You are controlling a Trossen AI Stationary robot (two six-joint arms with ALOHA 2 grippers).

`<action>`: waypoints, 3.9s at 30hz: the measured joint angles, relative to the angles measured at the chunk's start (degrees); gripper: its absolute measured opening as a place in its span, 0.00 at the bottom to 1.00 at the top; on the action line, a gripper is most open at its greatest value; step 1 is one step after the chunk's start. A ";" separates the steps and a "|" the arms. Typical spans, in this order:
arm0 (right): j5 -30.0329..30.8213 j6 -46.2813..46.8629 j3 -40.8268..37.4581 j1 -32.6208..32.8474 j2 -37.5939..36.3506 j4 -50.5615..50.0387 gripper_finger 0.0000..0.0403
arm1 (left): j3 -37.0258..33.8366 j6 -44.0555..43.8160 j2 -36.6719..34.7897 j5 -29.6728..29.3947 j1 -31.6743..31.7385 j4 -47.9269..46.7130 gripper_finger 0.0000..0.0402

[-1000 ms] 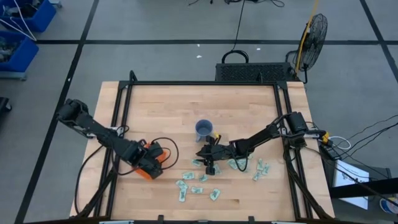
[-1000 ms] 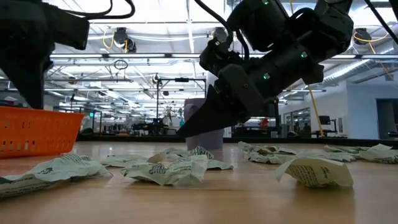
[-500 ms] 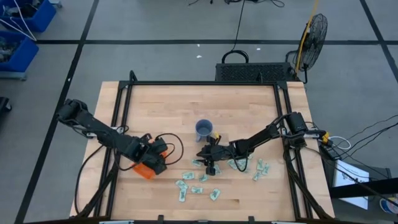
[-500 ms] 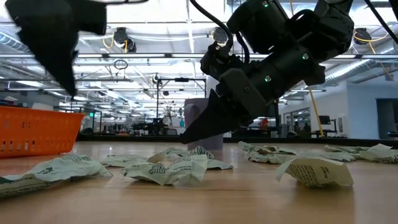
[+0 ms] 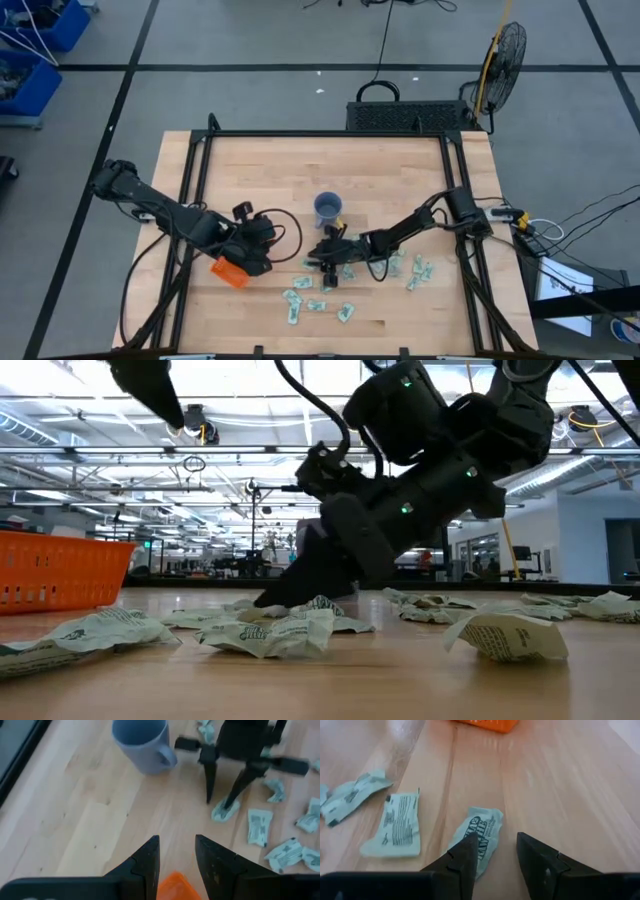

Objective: Pick and place Stevia / Truvia into bins
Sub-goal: Put the green stevia packet into the orange basket

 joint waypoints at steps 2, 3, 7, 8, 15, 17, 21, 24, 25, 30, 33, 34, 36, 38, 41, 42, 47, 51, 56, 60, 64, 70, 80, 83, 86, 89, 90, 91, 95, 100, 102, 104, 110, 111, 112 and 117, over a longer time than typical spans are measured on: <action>0.25 -1.13 0.12 0.05 0.07 -0.93 0.30 | 0.55 0.22 0.00 -0.02 0.00 -0.09 0.33; 0.47 -1.28 0.12 -0.02 0.07 -1.15 0.27 | 0.64 0.30 0.00 -0.02 -0.02 -0.05 0.33; 0.01 -2.48 0.06 -0.08 0.18 -0.05 0.10 | 0.64 1.10 0.02 0.03 -0.15 -1.06 0.33; -0.24 -3.61 0.05 -0.06 0.21 0.45 0.06 | 0.64 1.67 0.02 -0.01 -0.15 -1.26 0.33; -0.33 -13.35 2.92 0.35 -0.81 8.43 0.00 | 0.62 5.50 -0.74 -2.92 -0.15 -3.56 0.33; -0.35 -15.55 7.14 0.32 -1.30 9.72 0.00 | 0.62 7.06 -1.81 -3.46 0.02 -4.45 0.33; -0.43 -20.36 16.56 -0.12 0.58 6.47 0.00 | 0.62 7.45 -4.98 -7.10 -0.01 -6.22 0.33; -0.58 -20.71 22.72 -0.87 2.87 5.14 0.00 | 0.62 7.45 -8.18 -10.56 -0.11 -7.30 0.33; -0.57 -20.04 24.26 -1.25 3.51 5.50 0.00 | 0.62 7.43 -9.26 -11.75 -0.15 -7.25 0.33; -0.56 -17.31 32.02 -3.91 10.65 4.89 0.00 | 0.62 7.17 -15.19 -19.69 -0.03 -7.33 0.33; -0.52 -16.05 36.90 -4.91 15.14 3.48 0.00 | 0.62 6.16 -18.04 -22.71 0.00 -7.33 0.33; -0.53 -15.85 38.85 -5.09 16.33 3.22 0.00 | 0.62 5.93 -18.75 -22.98 0.00 -7.36 0.33; -0.59 -16.09 41.89 -5.38 17.98 1.81 0.00 | 0.62 5.80 -19.82 -22.78 -0.02 -7.34 0.33; -0.59 -17.14 43.31 -5.37 19.28 -0.12 0.00 | 0.62 5.10 -20.40 -22.09 -0.07 -7.36 0.33; -0.59 -20.06 43.26 -5.15 19.91 -2.10 0.02 | 0.62 4.49 -20.47 -21.98 -0.07 -7.59 0.33; -0.56 -20.79 43.25 -4.99 19.78 -2.41 0.03 | 0.62 4.61 -20.35 -21.94 -0.11 -7.59 0.33; -0.60 -20.63 43.53 -4.89 19.23 -2.53 0.13 | 0.62 4.50 -19.57 -21.80 -0.11 -7.57 0.33; -0.48 -20.74 43.36 -5.00 19.53 -3.36 0.22 | 0.62 4.14 -19.10 -20.22 -0.11 -7.46 0.33; -0.45 -22.92 43.36 -4.46 15.83 -7.07 0.30 | 0.60 1.66 -19.12 -16.47 -0.11 -7.17 0.33; -0.46 -24.71 41.74 -3.52 9.51 -17.21 0.32 | 0.58 -0.42 -18.50 -10.31 -0.13 -7.11 0.33; -0.46 -25.65 36.85 -2.71 1.42 -23.00 0.32 | 0.55 -1.43 -15.57 -6.63 -1.25 -5.28 0.33; -0.40 -23.78 22.20 -1.26 -13.13 -28.08 0.32 | 0.53 -1.20 -5.54 0.73 -4.49 3.36 0.33; -0.40 -17.55 -8.86 1.86 -39.97 -16.00 0.30 | 0.53 1.65 12.78 9.81 -8.72 23.04 0.33; -0.36 -17.99 -16.53 1.83 -45.73 -5.87 0.30 | 0.53 1.33 18.03 9.78 -8.55 25.50 0.33; -0.26 -18.38 -22.09 1.23 -50.05 2.71 0.30 | 0.52 0.15 22.63 13.02 -7.71 26.42 0.33; -0.12 -19.68 -25.24 0.49 -53.19 8.90 0.30 | 0.47 -2.47 25.32 20.50 -6.57 26.71 0.33; -0.12 -20.48 -25.78 0.23 -54.01 10.05 0.30 | 0.47 -3.47 25.82 22.16 -6.40 26.66 0.33; -0.11 -20.97 -25.98 0.00 -54.52 10.96 0.30 | 0.47 -4.06 26.26 23.06 -6.36 26.72 0.33; -0.11 -21.42 -25.97 -1.00 -55.77 12.99 0.30 | 0.47 -2.08 27.80 21.49 -6.57 26.73 0.33; -0.17 -21.37 -25.97 -1.70 -55.76 12.77 0.30 | 0.47 -0.31 29.87 19.61 -6.21 26.12 0.33; -0.31 -21.01 -25.97 -1.66 -55.78 11.26 0.30 | 0.47 -0.05 30.47 19.35 -6.01 26.32 0.33; -0.35 -20.98 -25.97 -1.64 -55.73 10.09 0.30 | 0.49 0.11 30.86 19.35 -6.01 26.13 0.33; -0.35 -17.53 -25.97 -1.57 -55.74 9.60 0.30 | 0.69 0.70 31.39 21.82 -5.83 25.77 0.24; -0.35 -17.37 -25.97 -1.57 -55.74 9.62 0.30 | 0.69 0.73 31.24 22.15 -5.84 25.85 0.20; -0.35 -17.32 -25.97 -1.57 -55.75 9.53 0.30 | 0.69 0.91 31.00 22.37 -5.86 25.85 0.16; -0.37 -16.40 -25.97 -1.55 -55.76 7.07 0.30 | 0.49 1.98 28.97 21.80 -5.93 25.23 0.03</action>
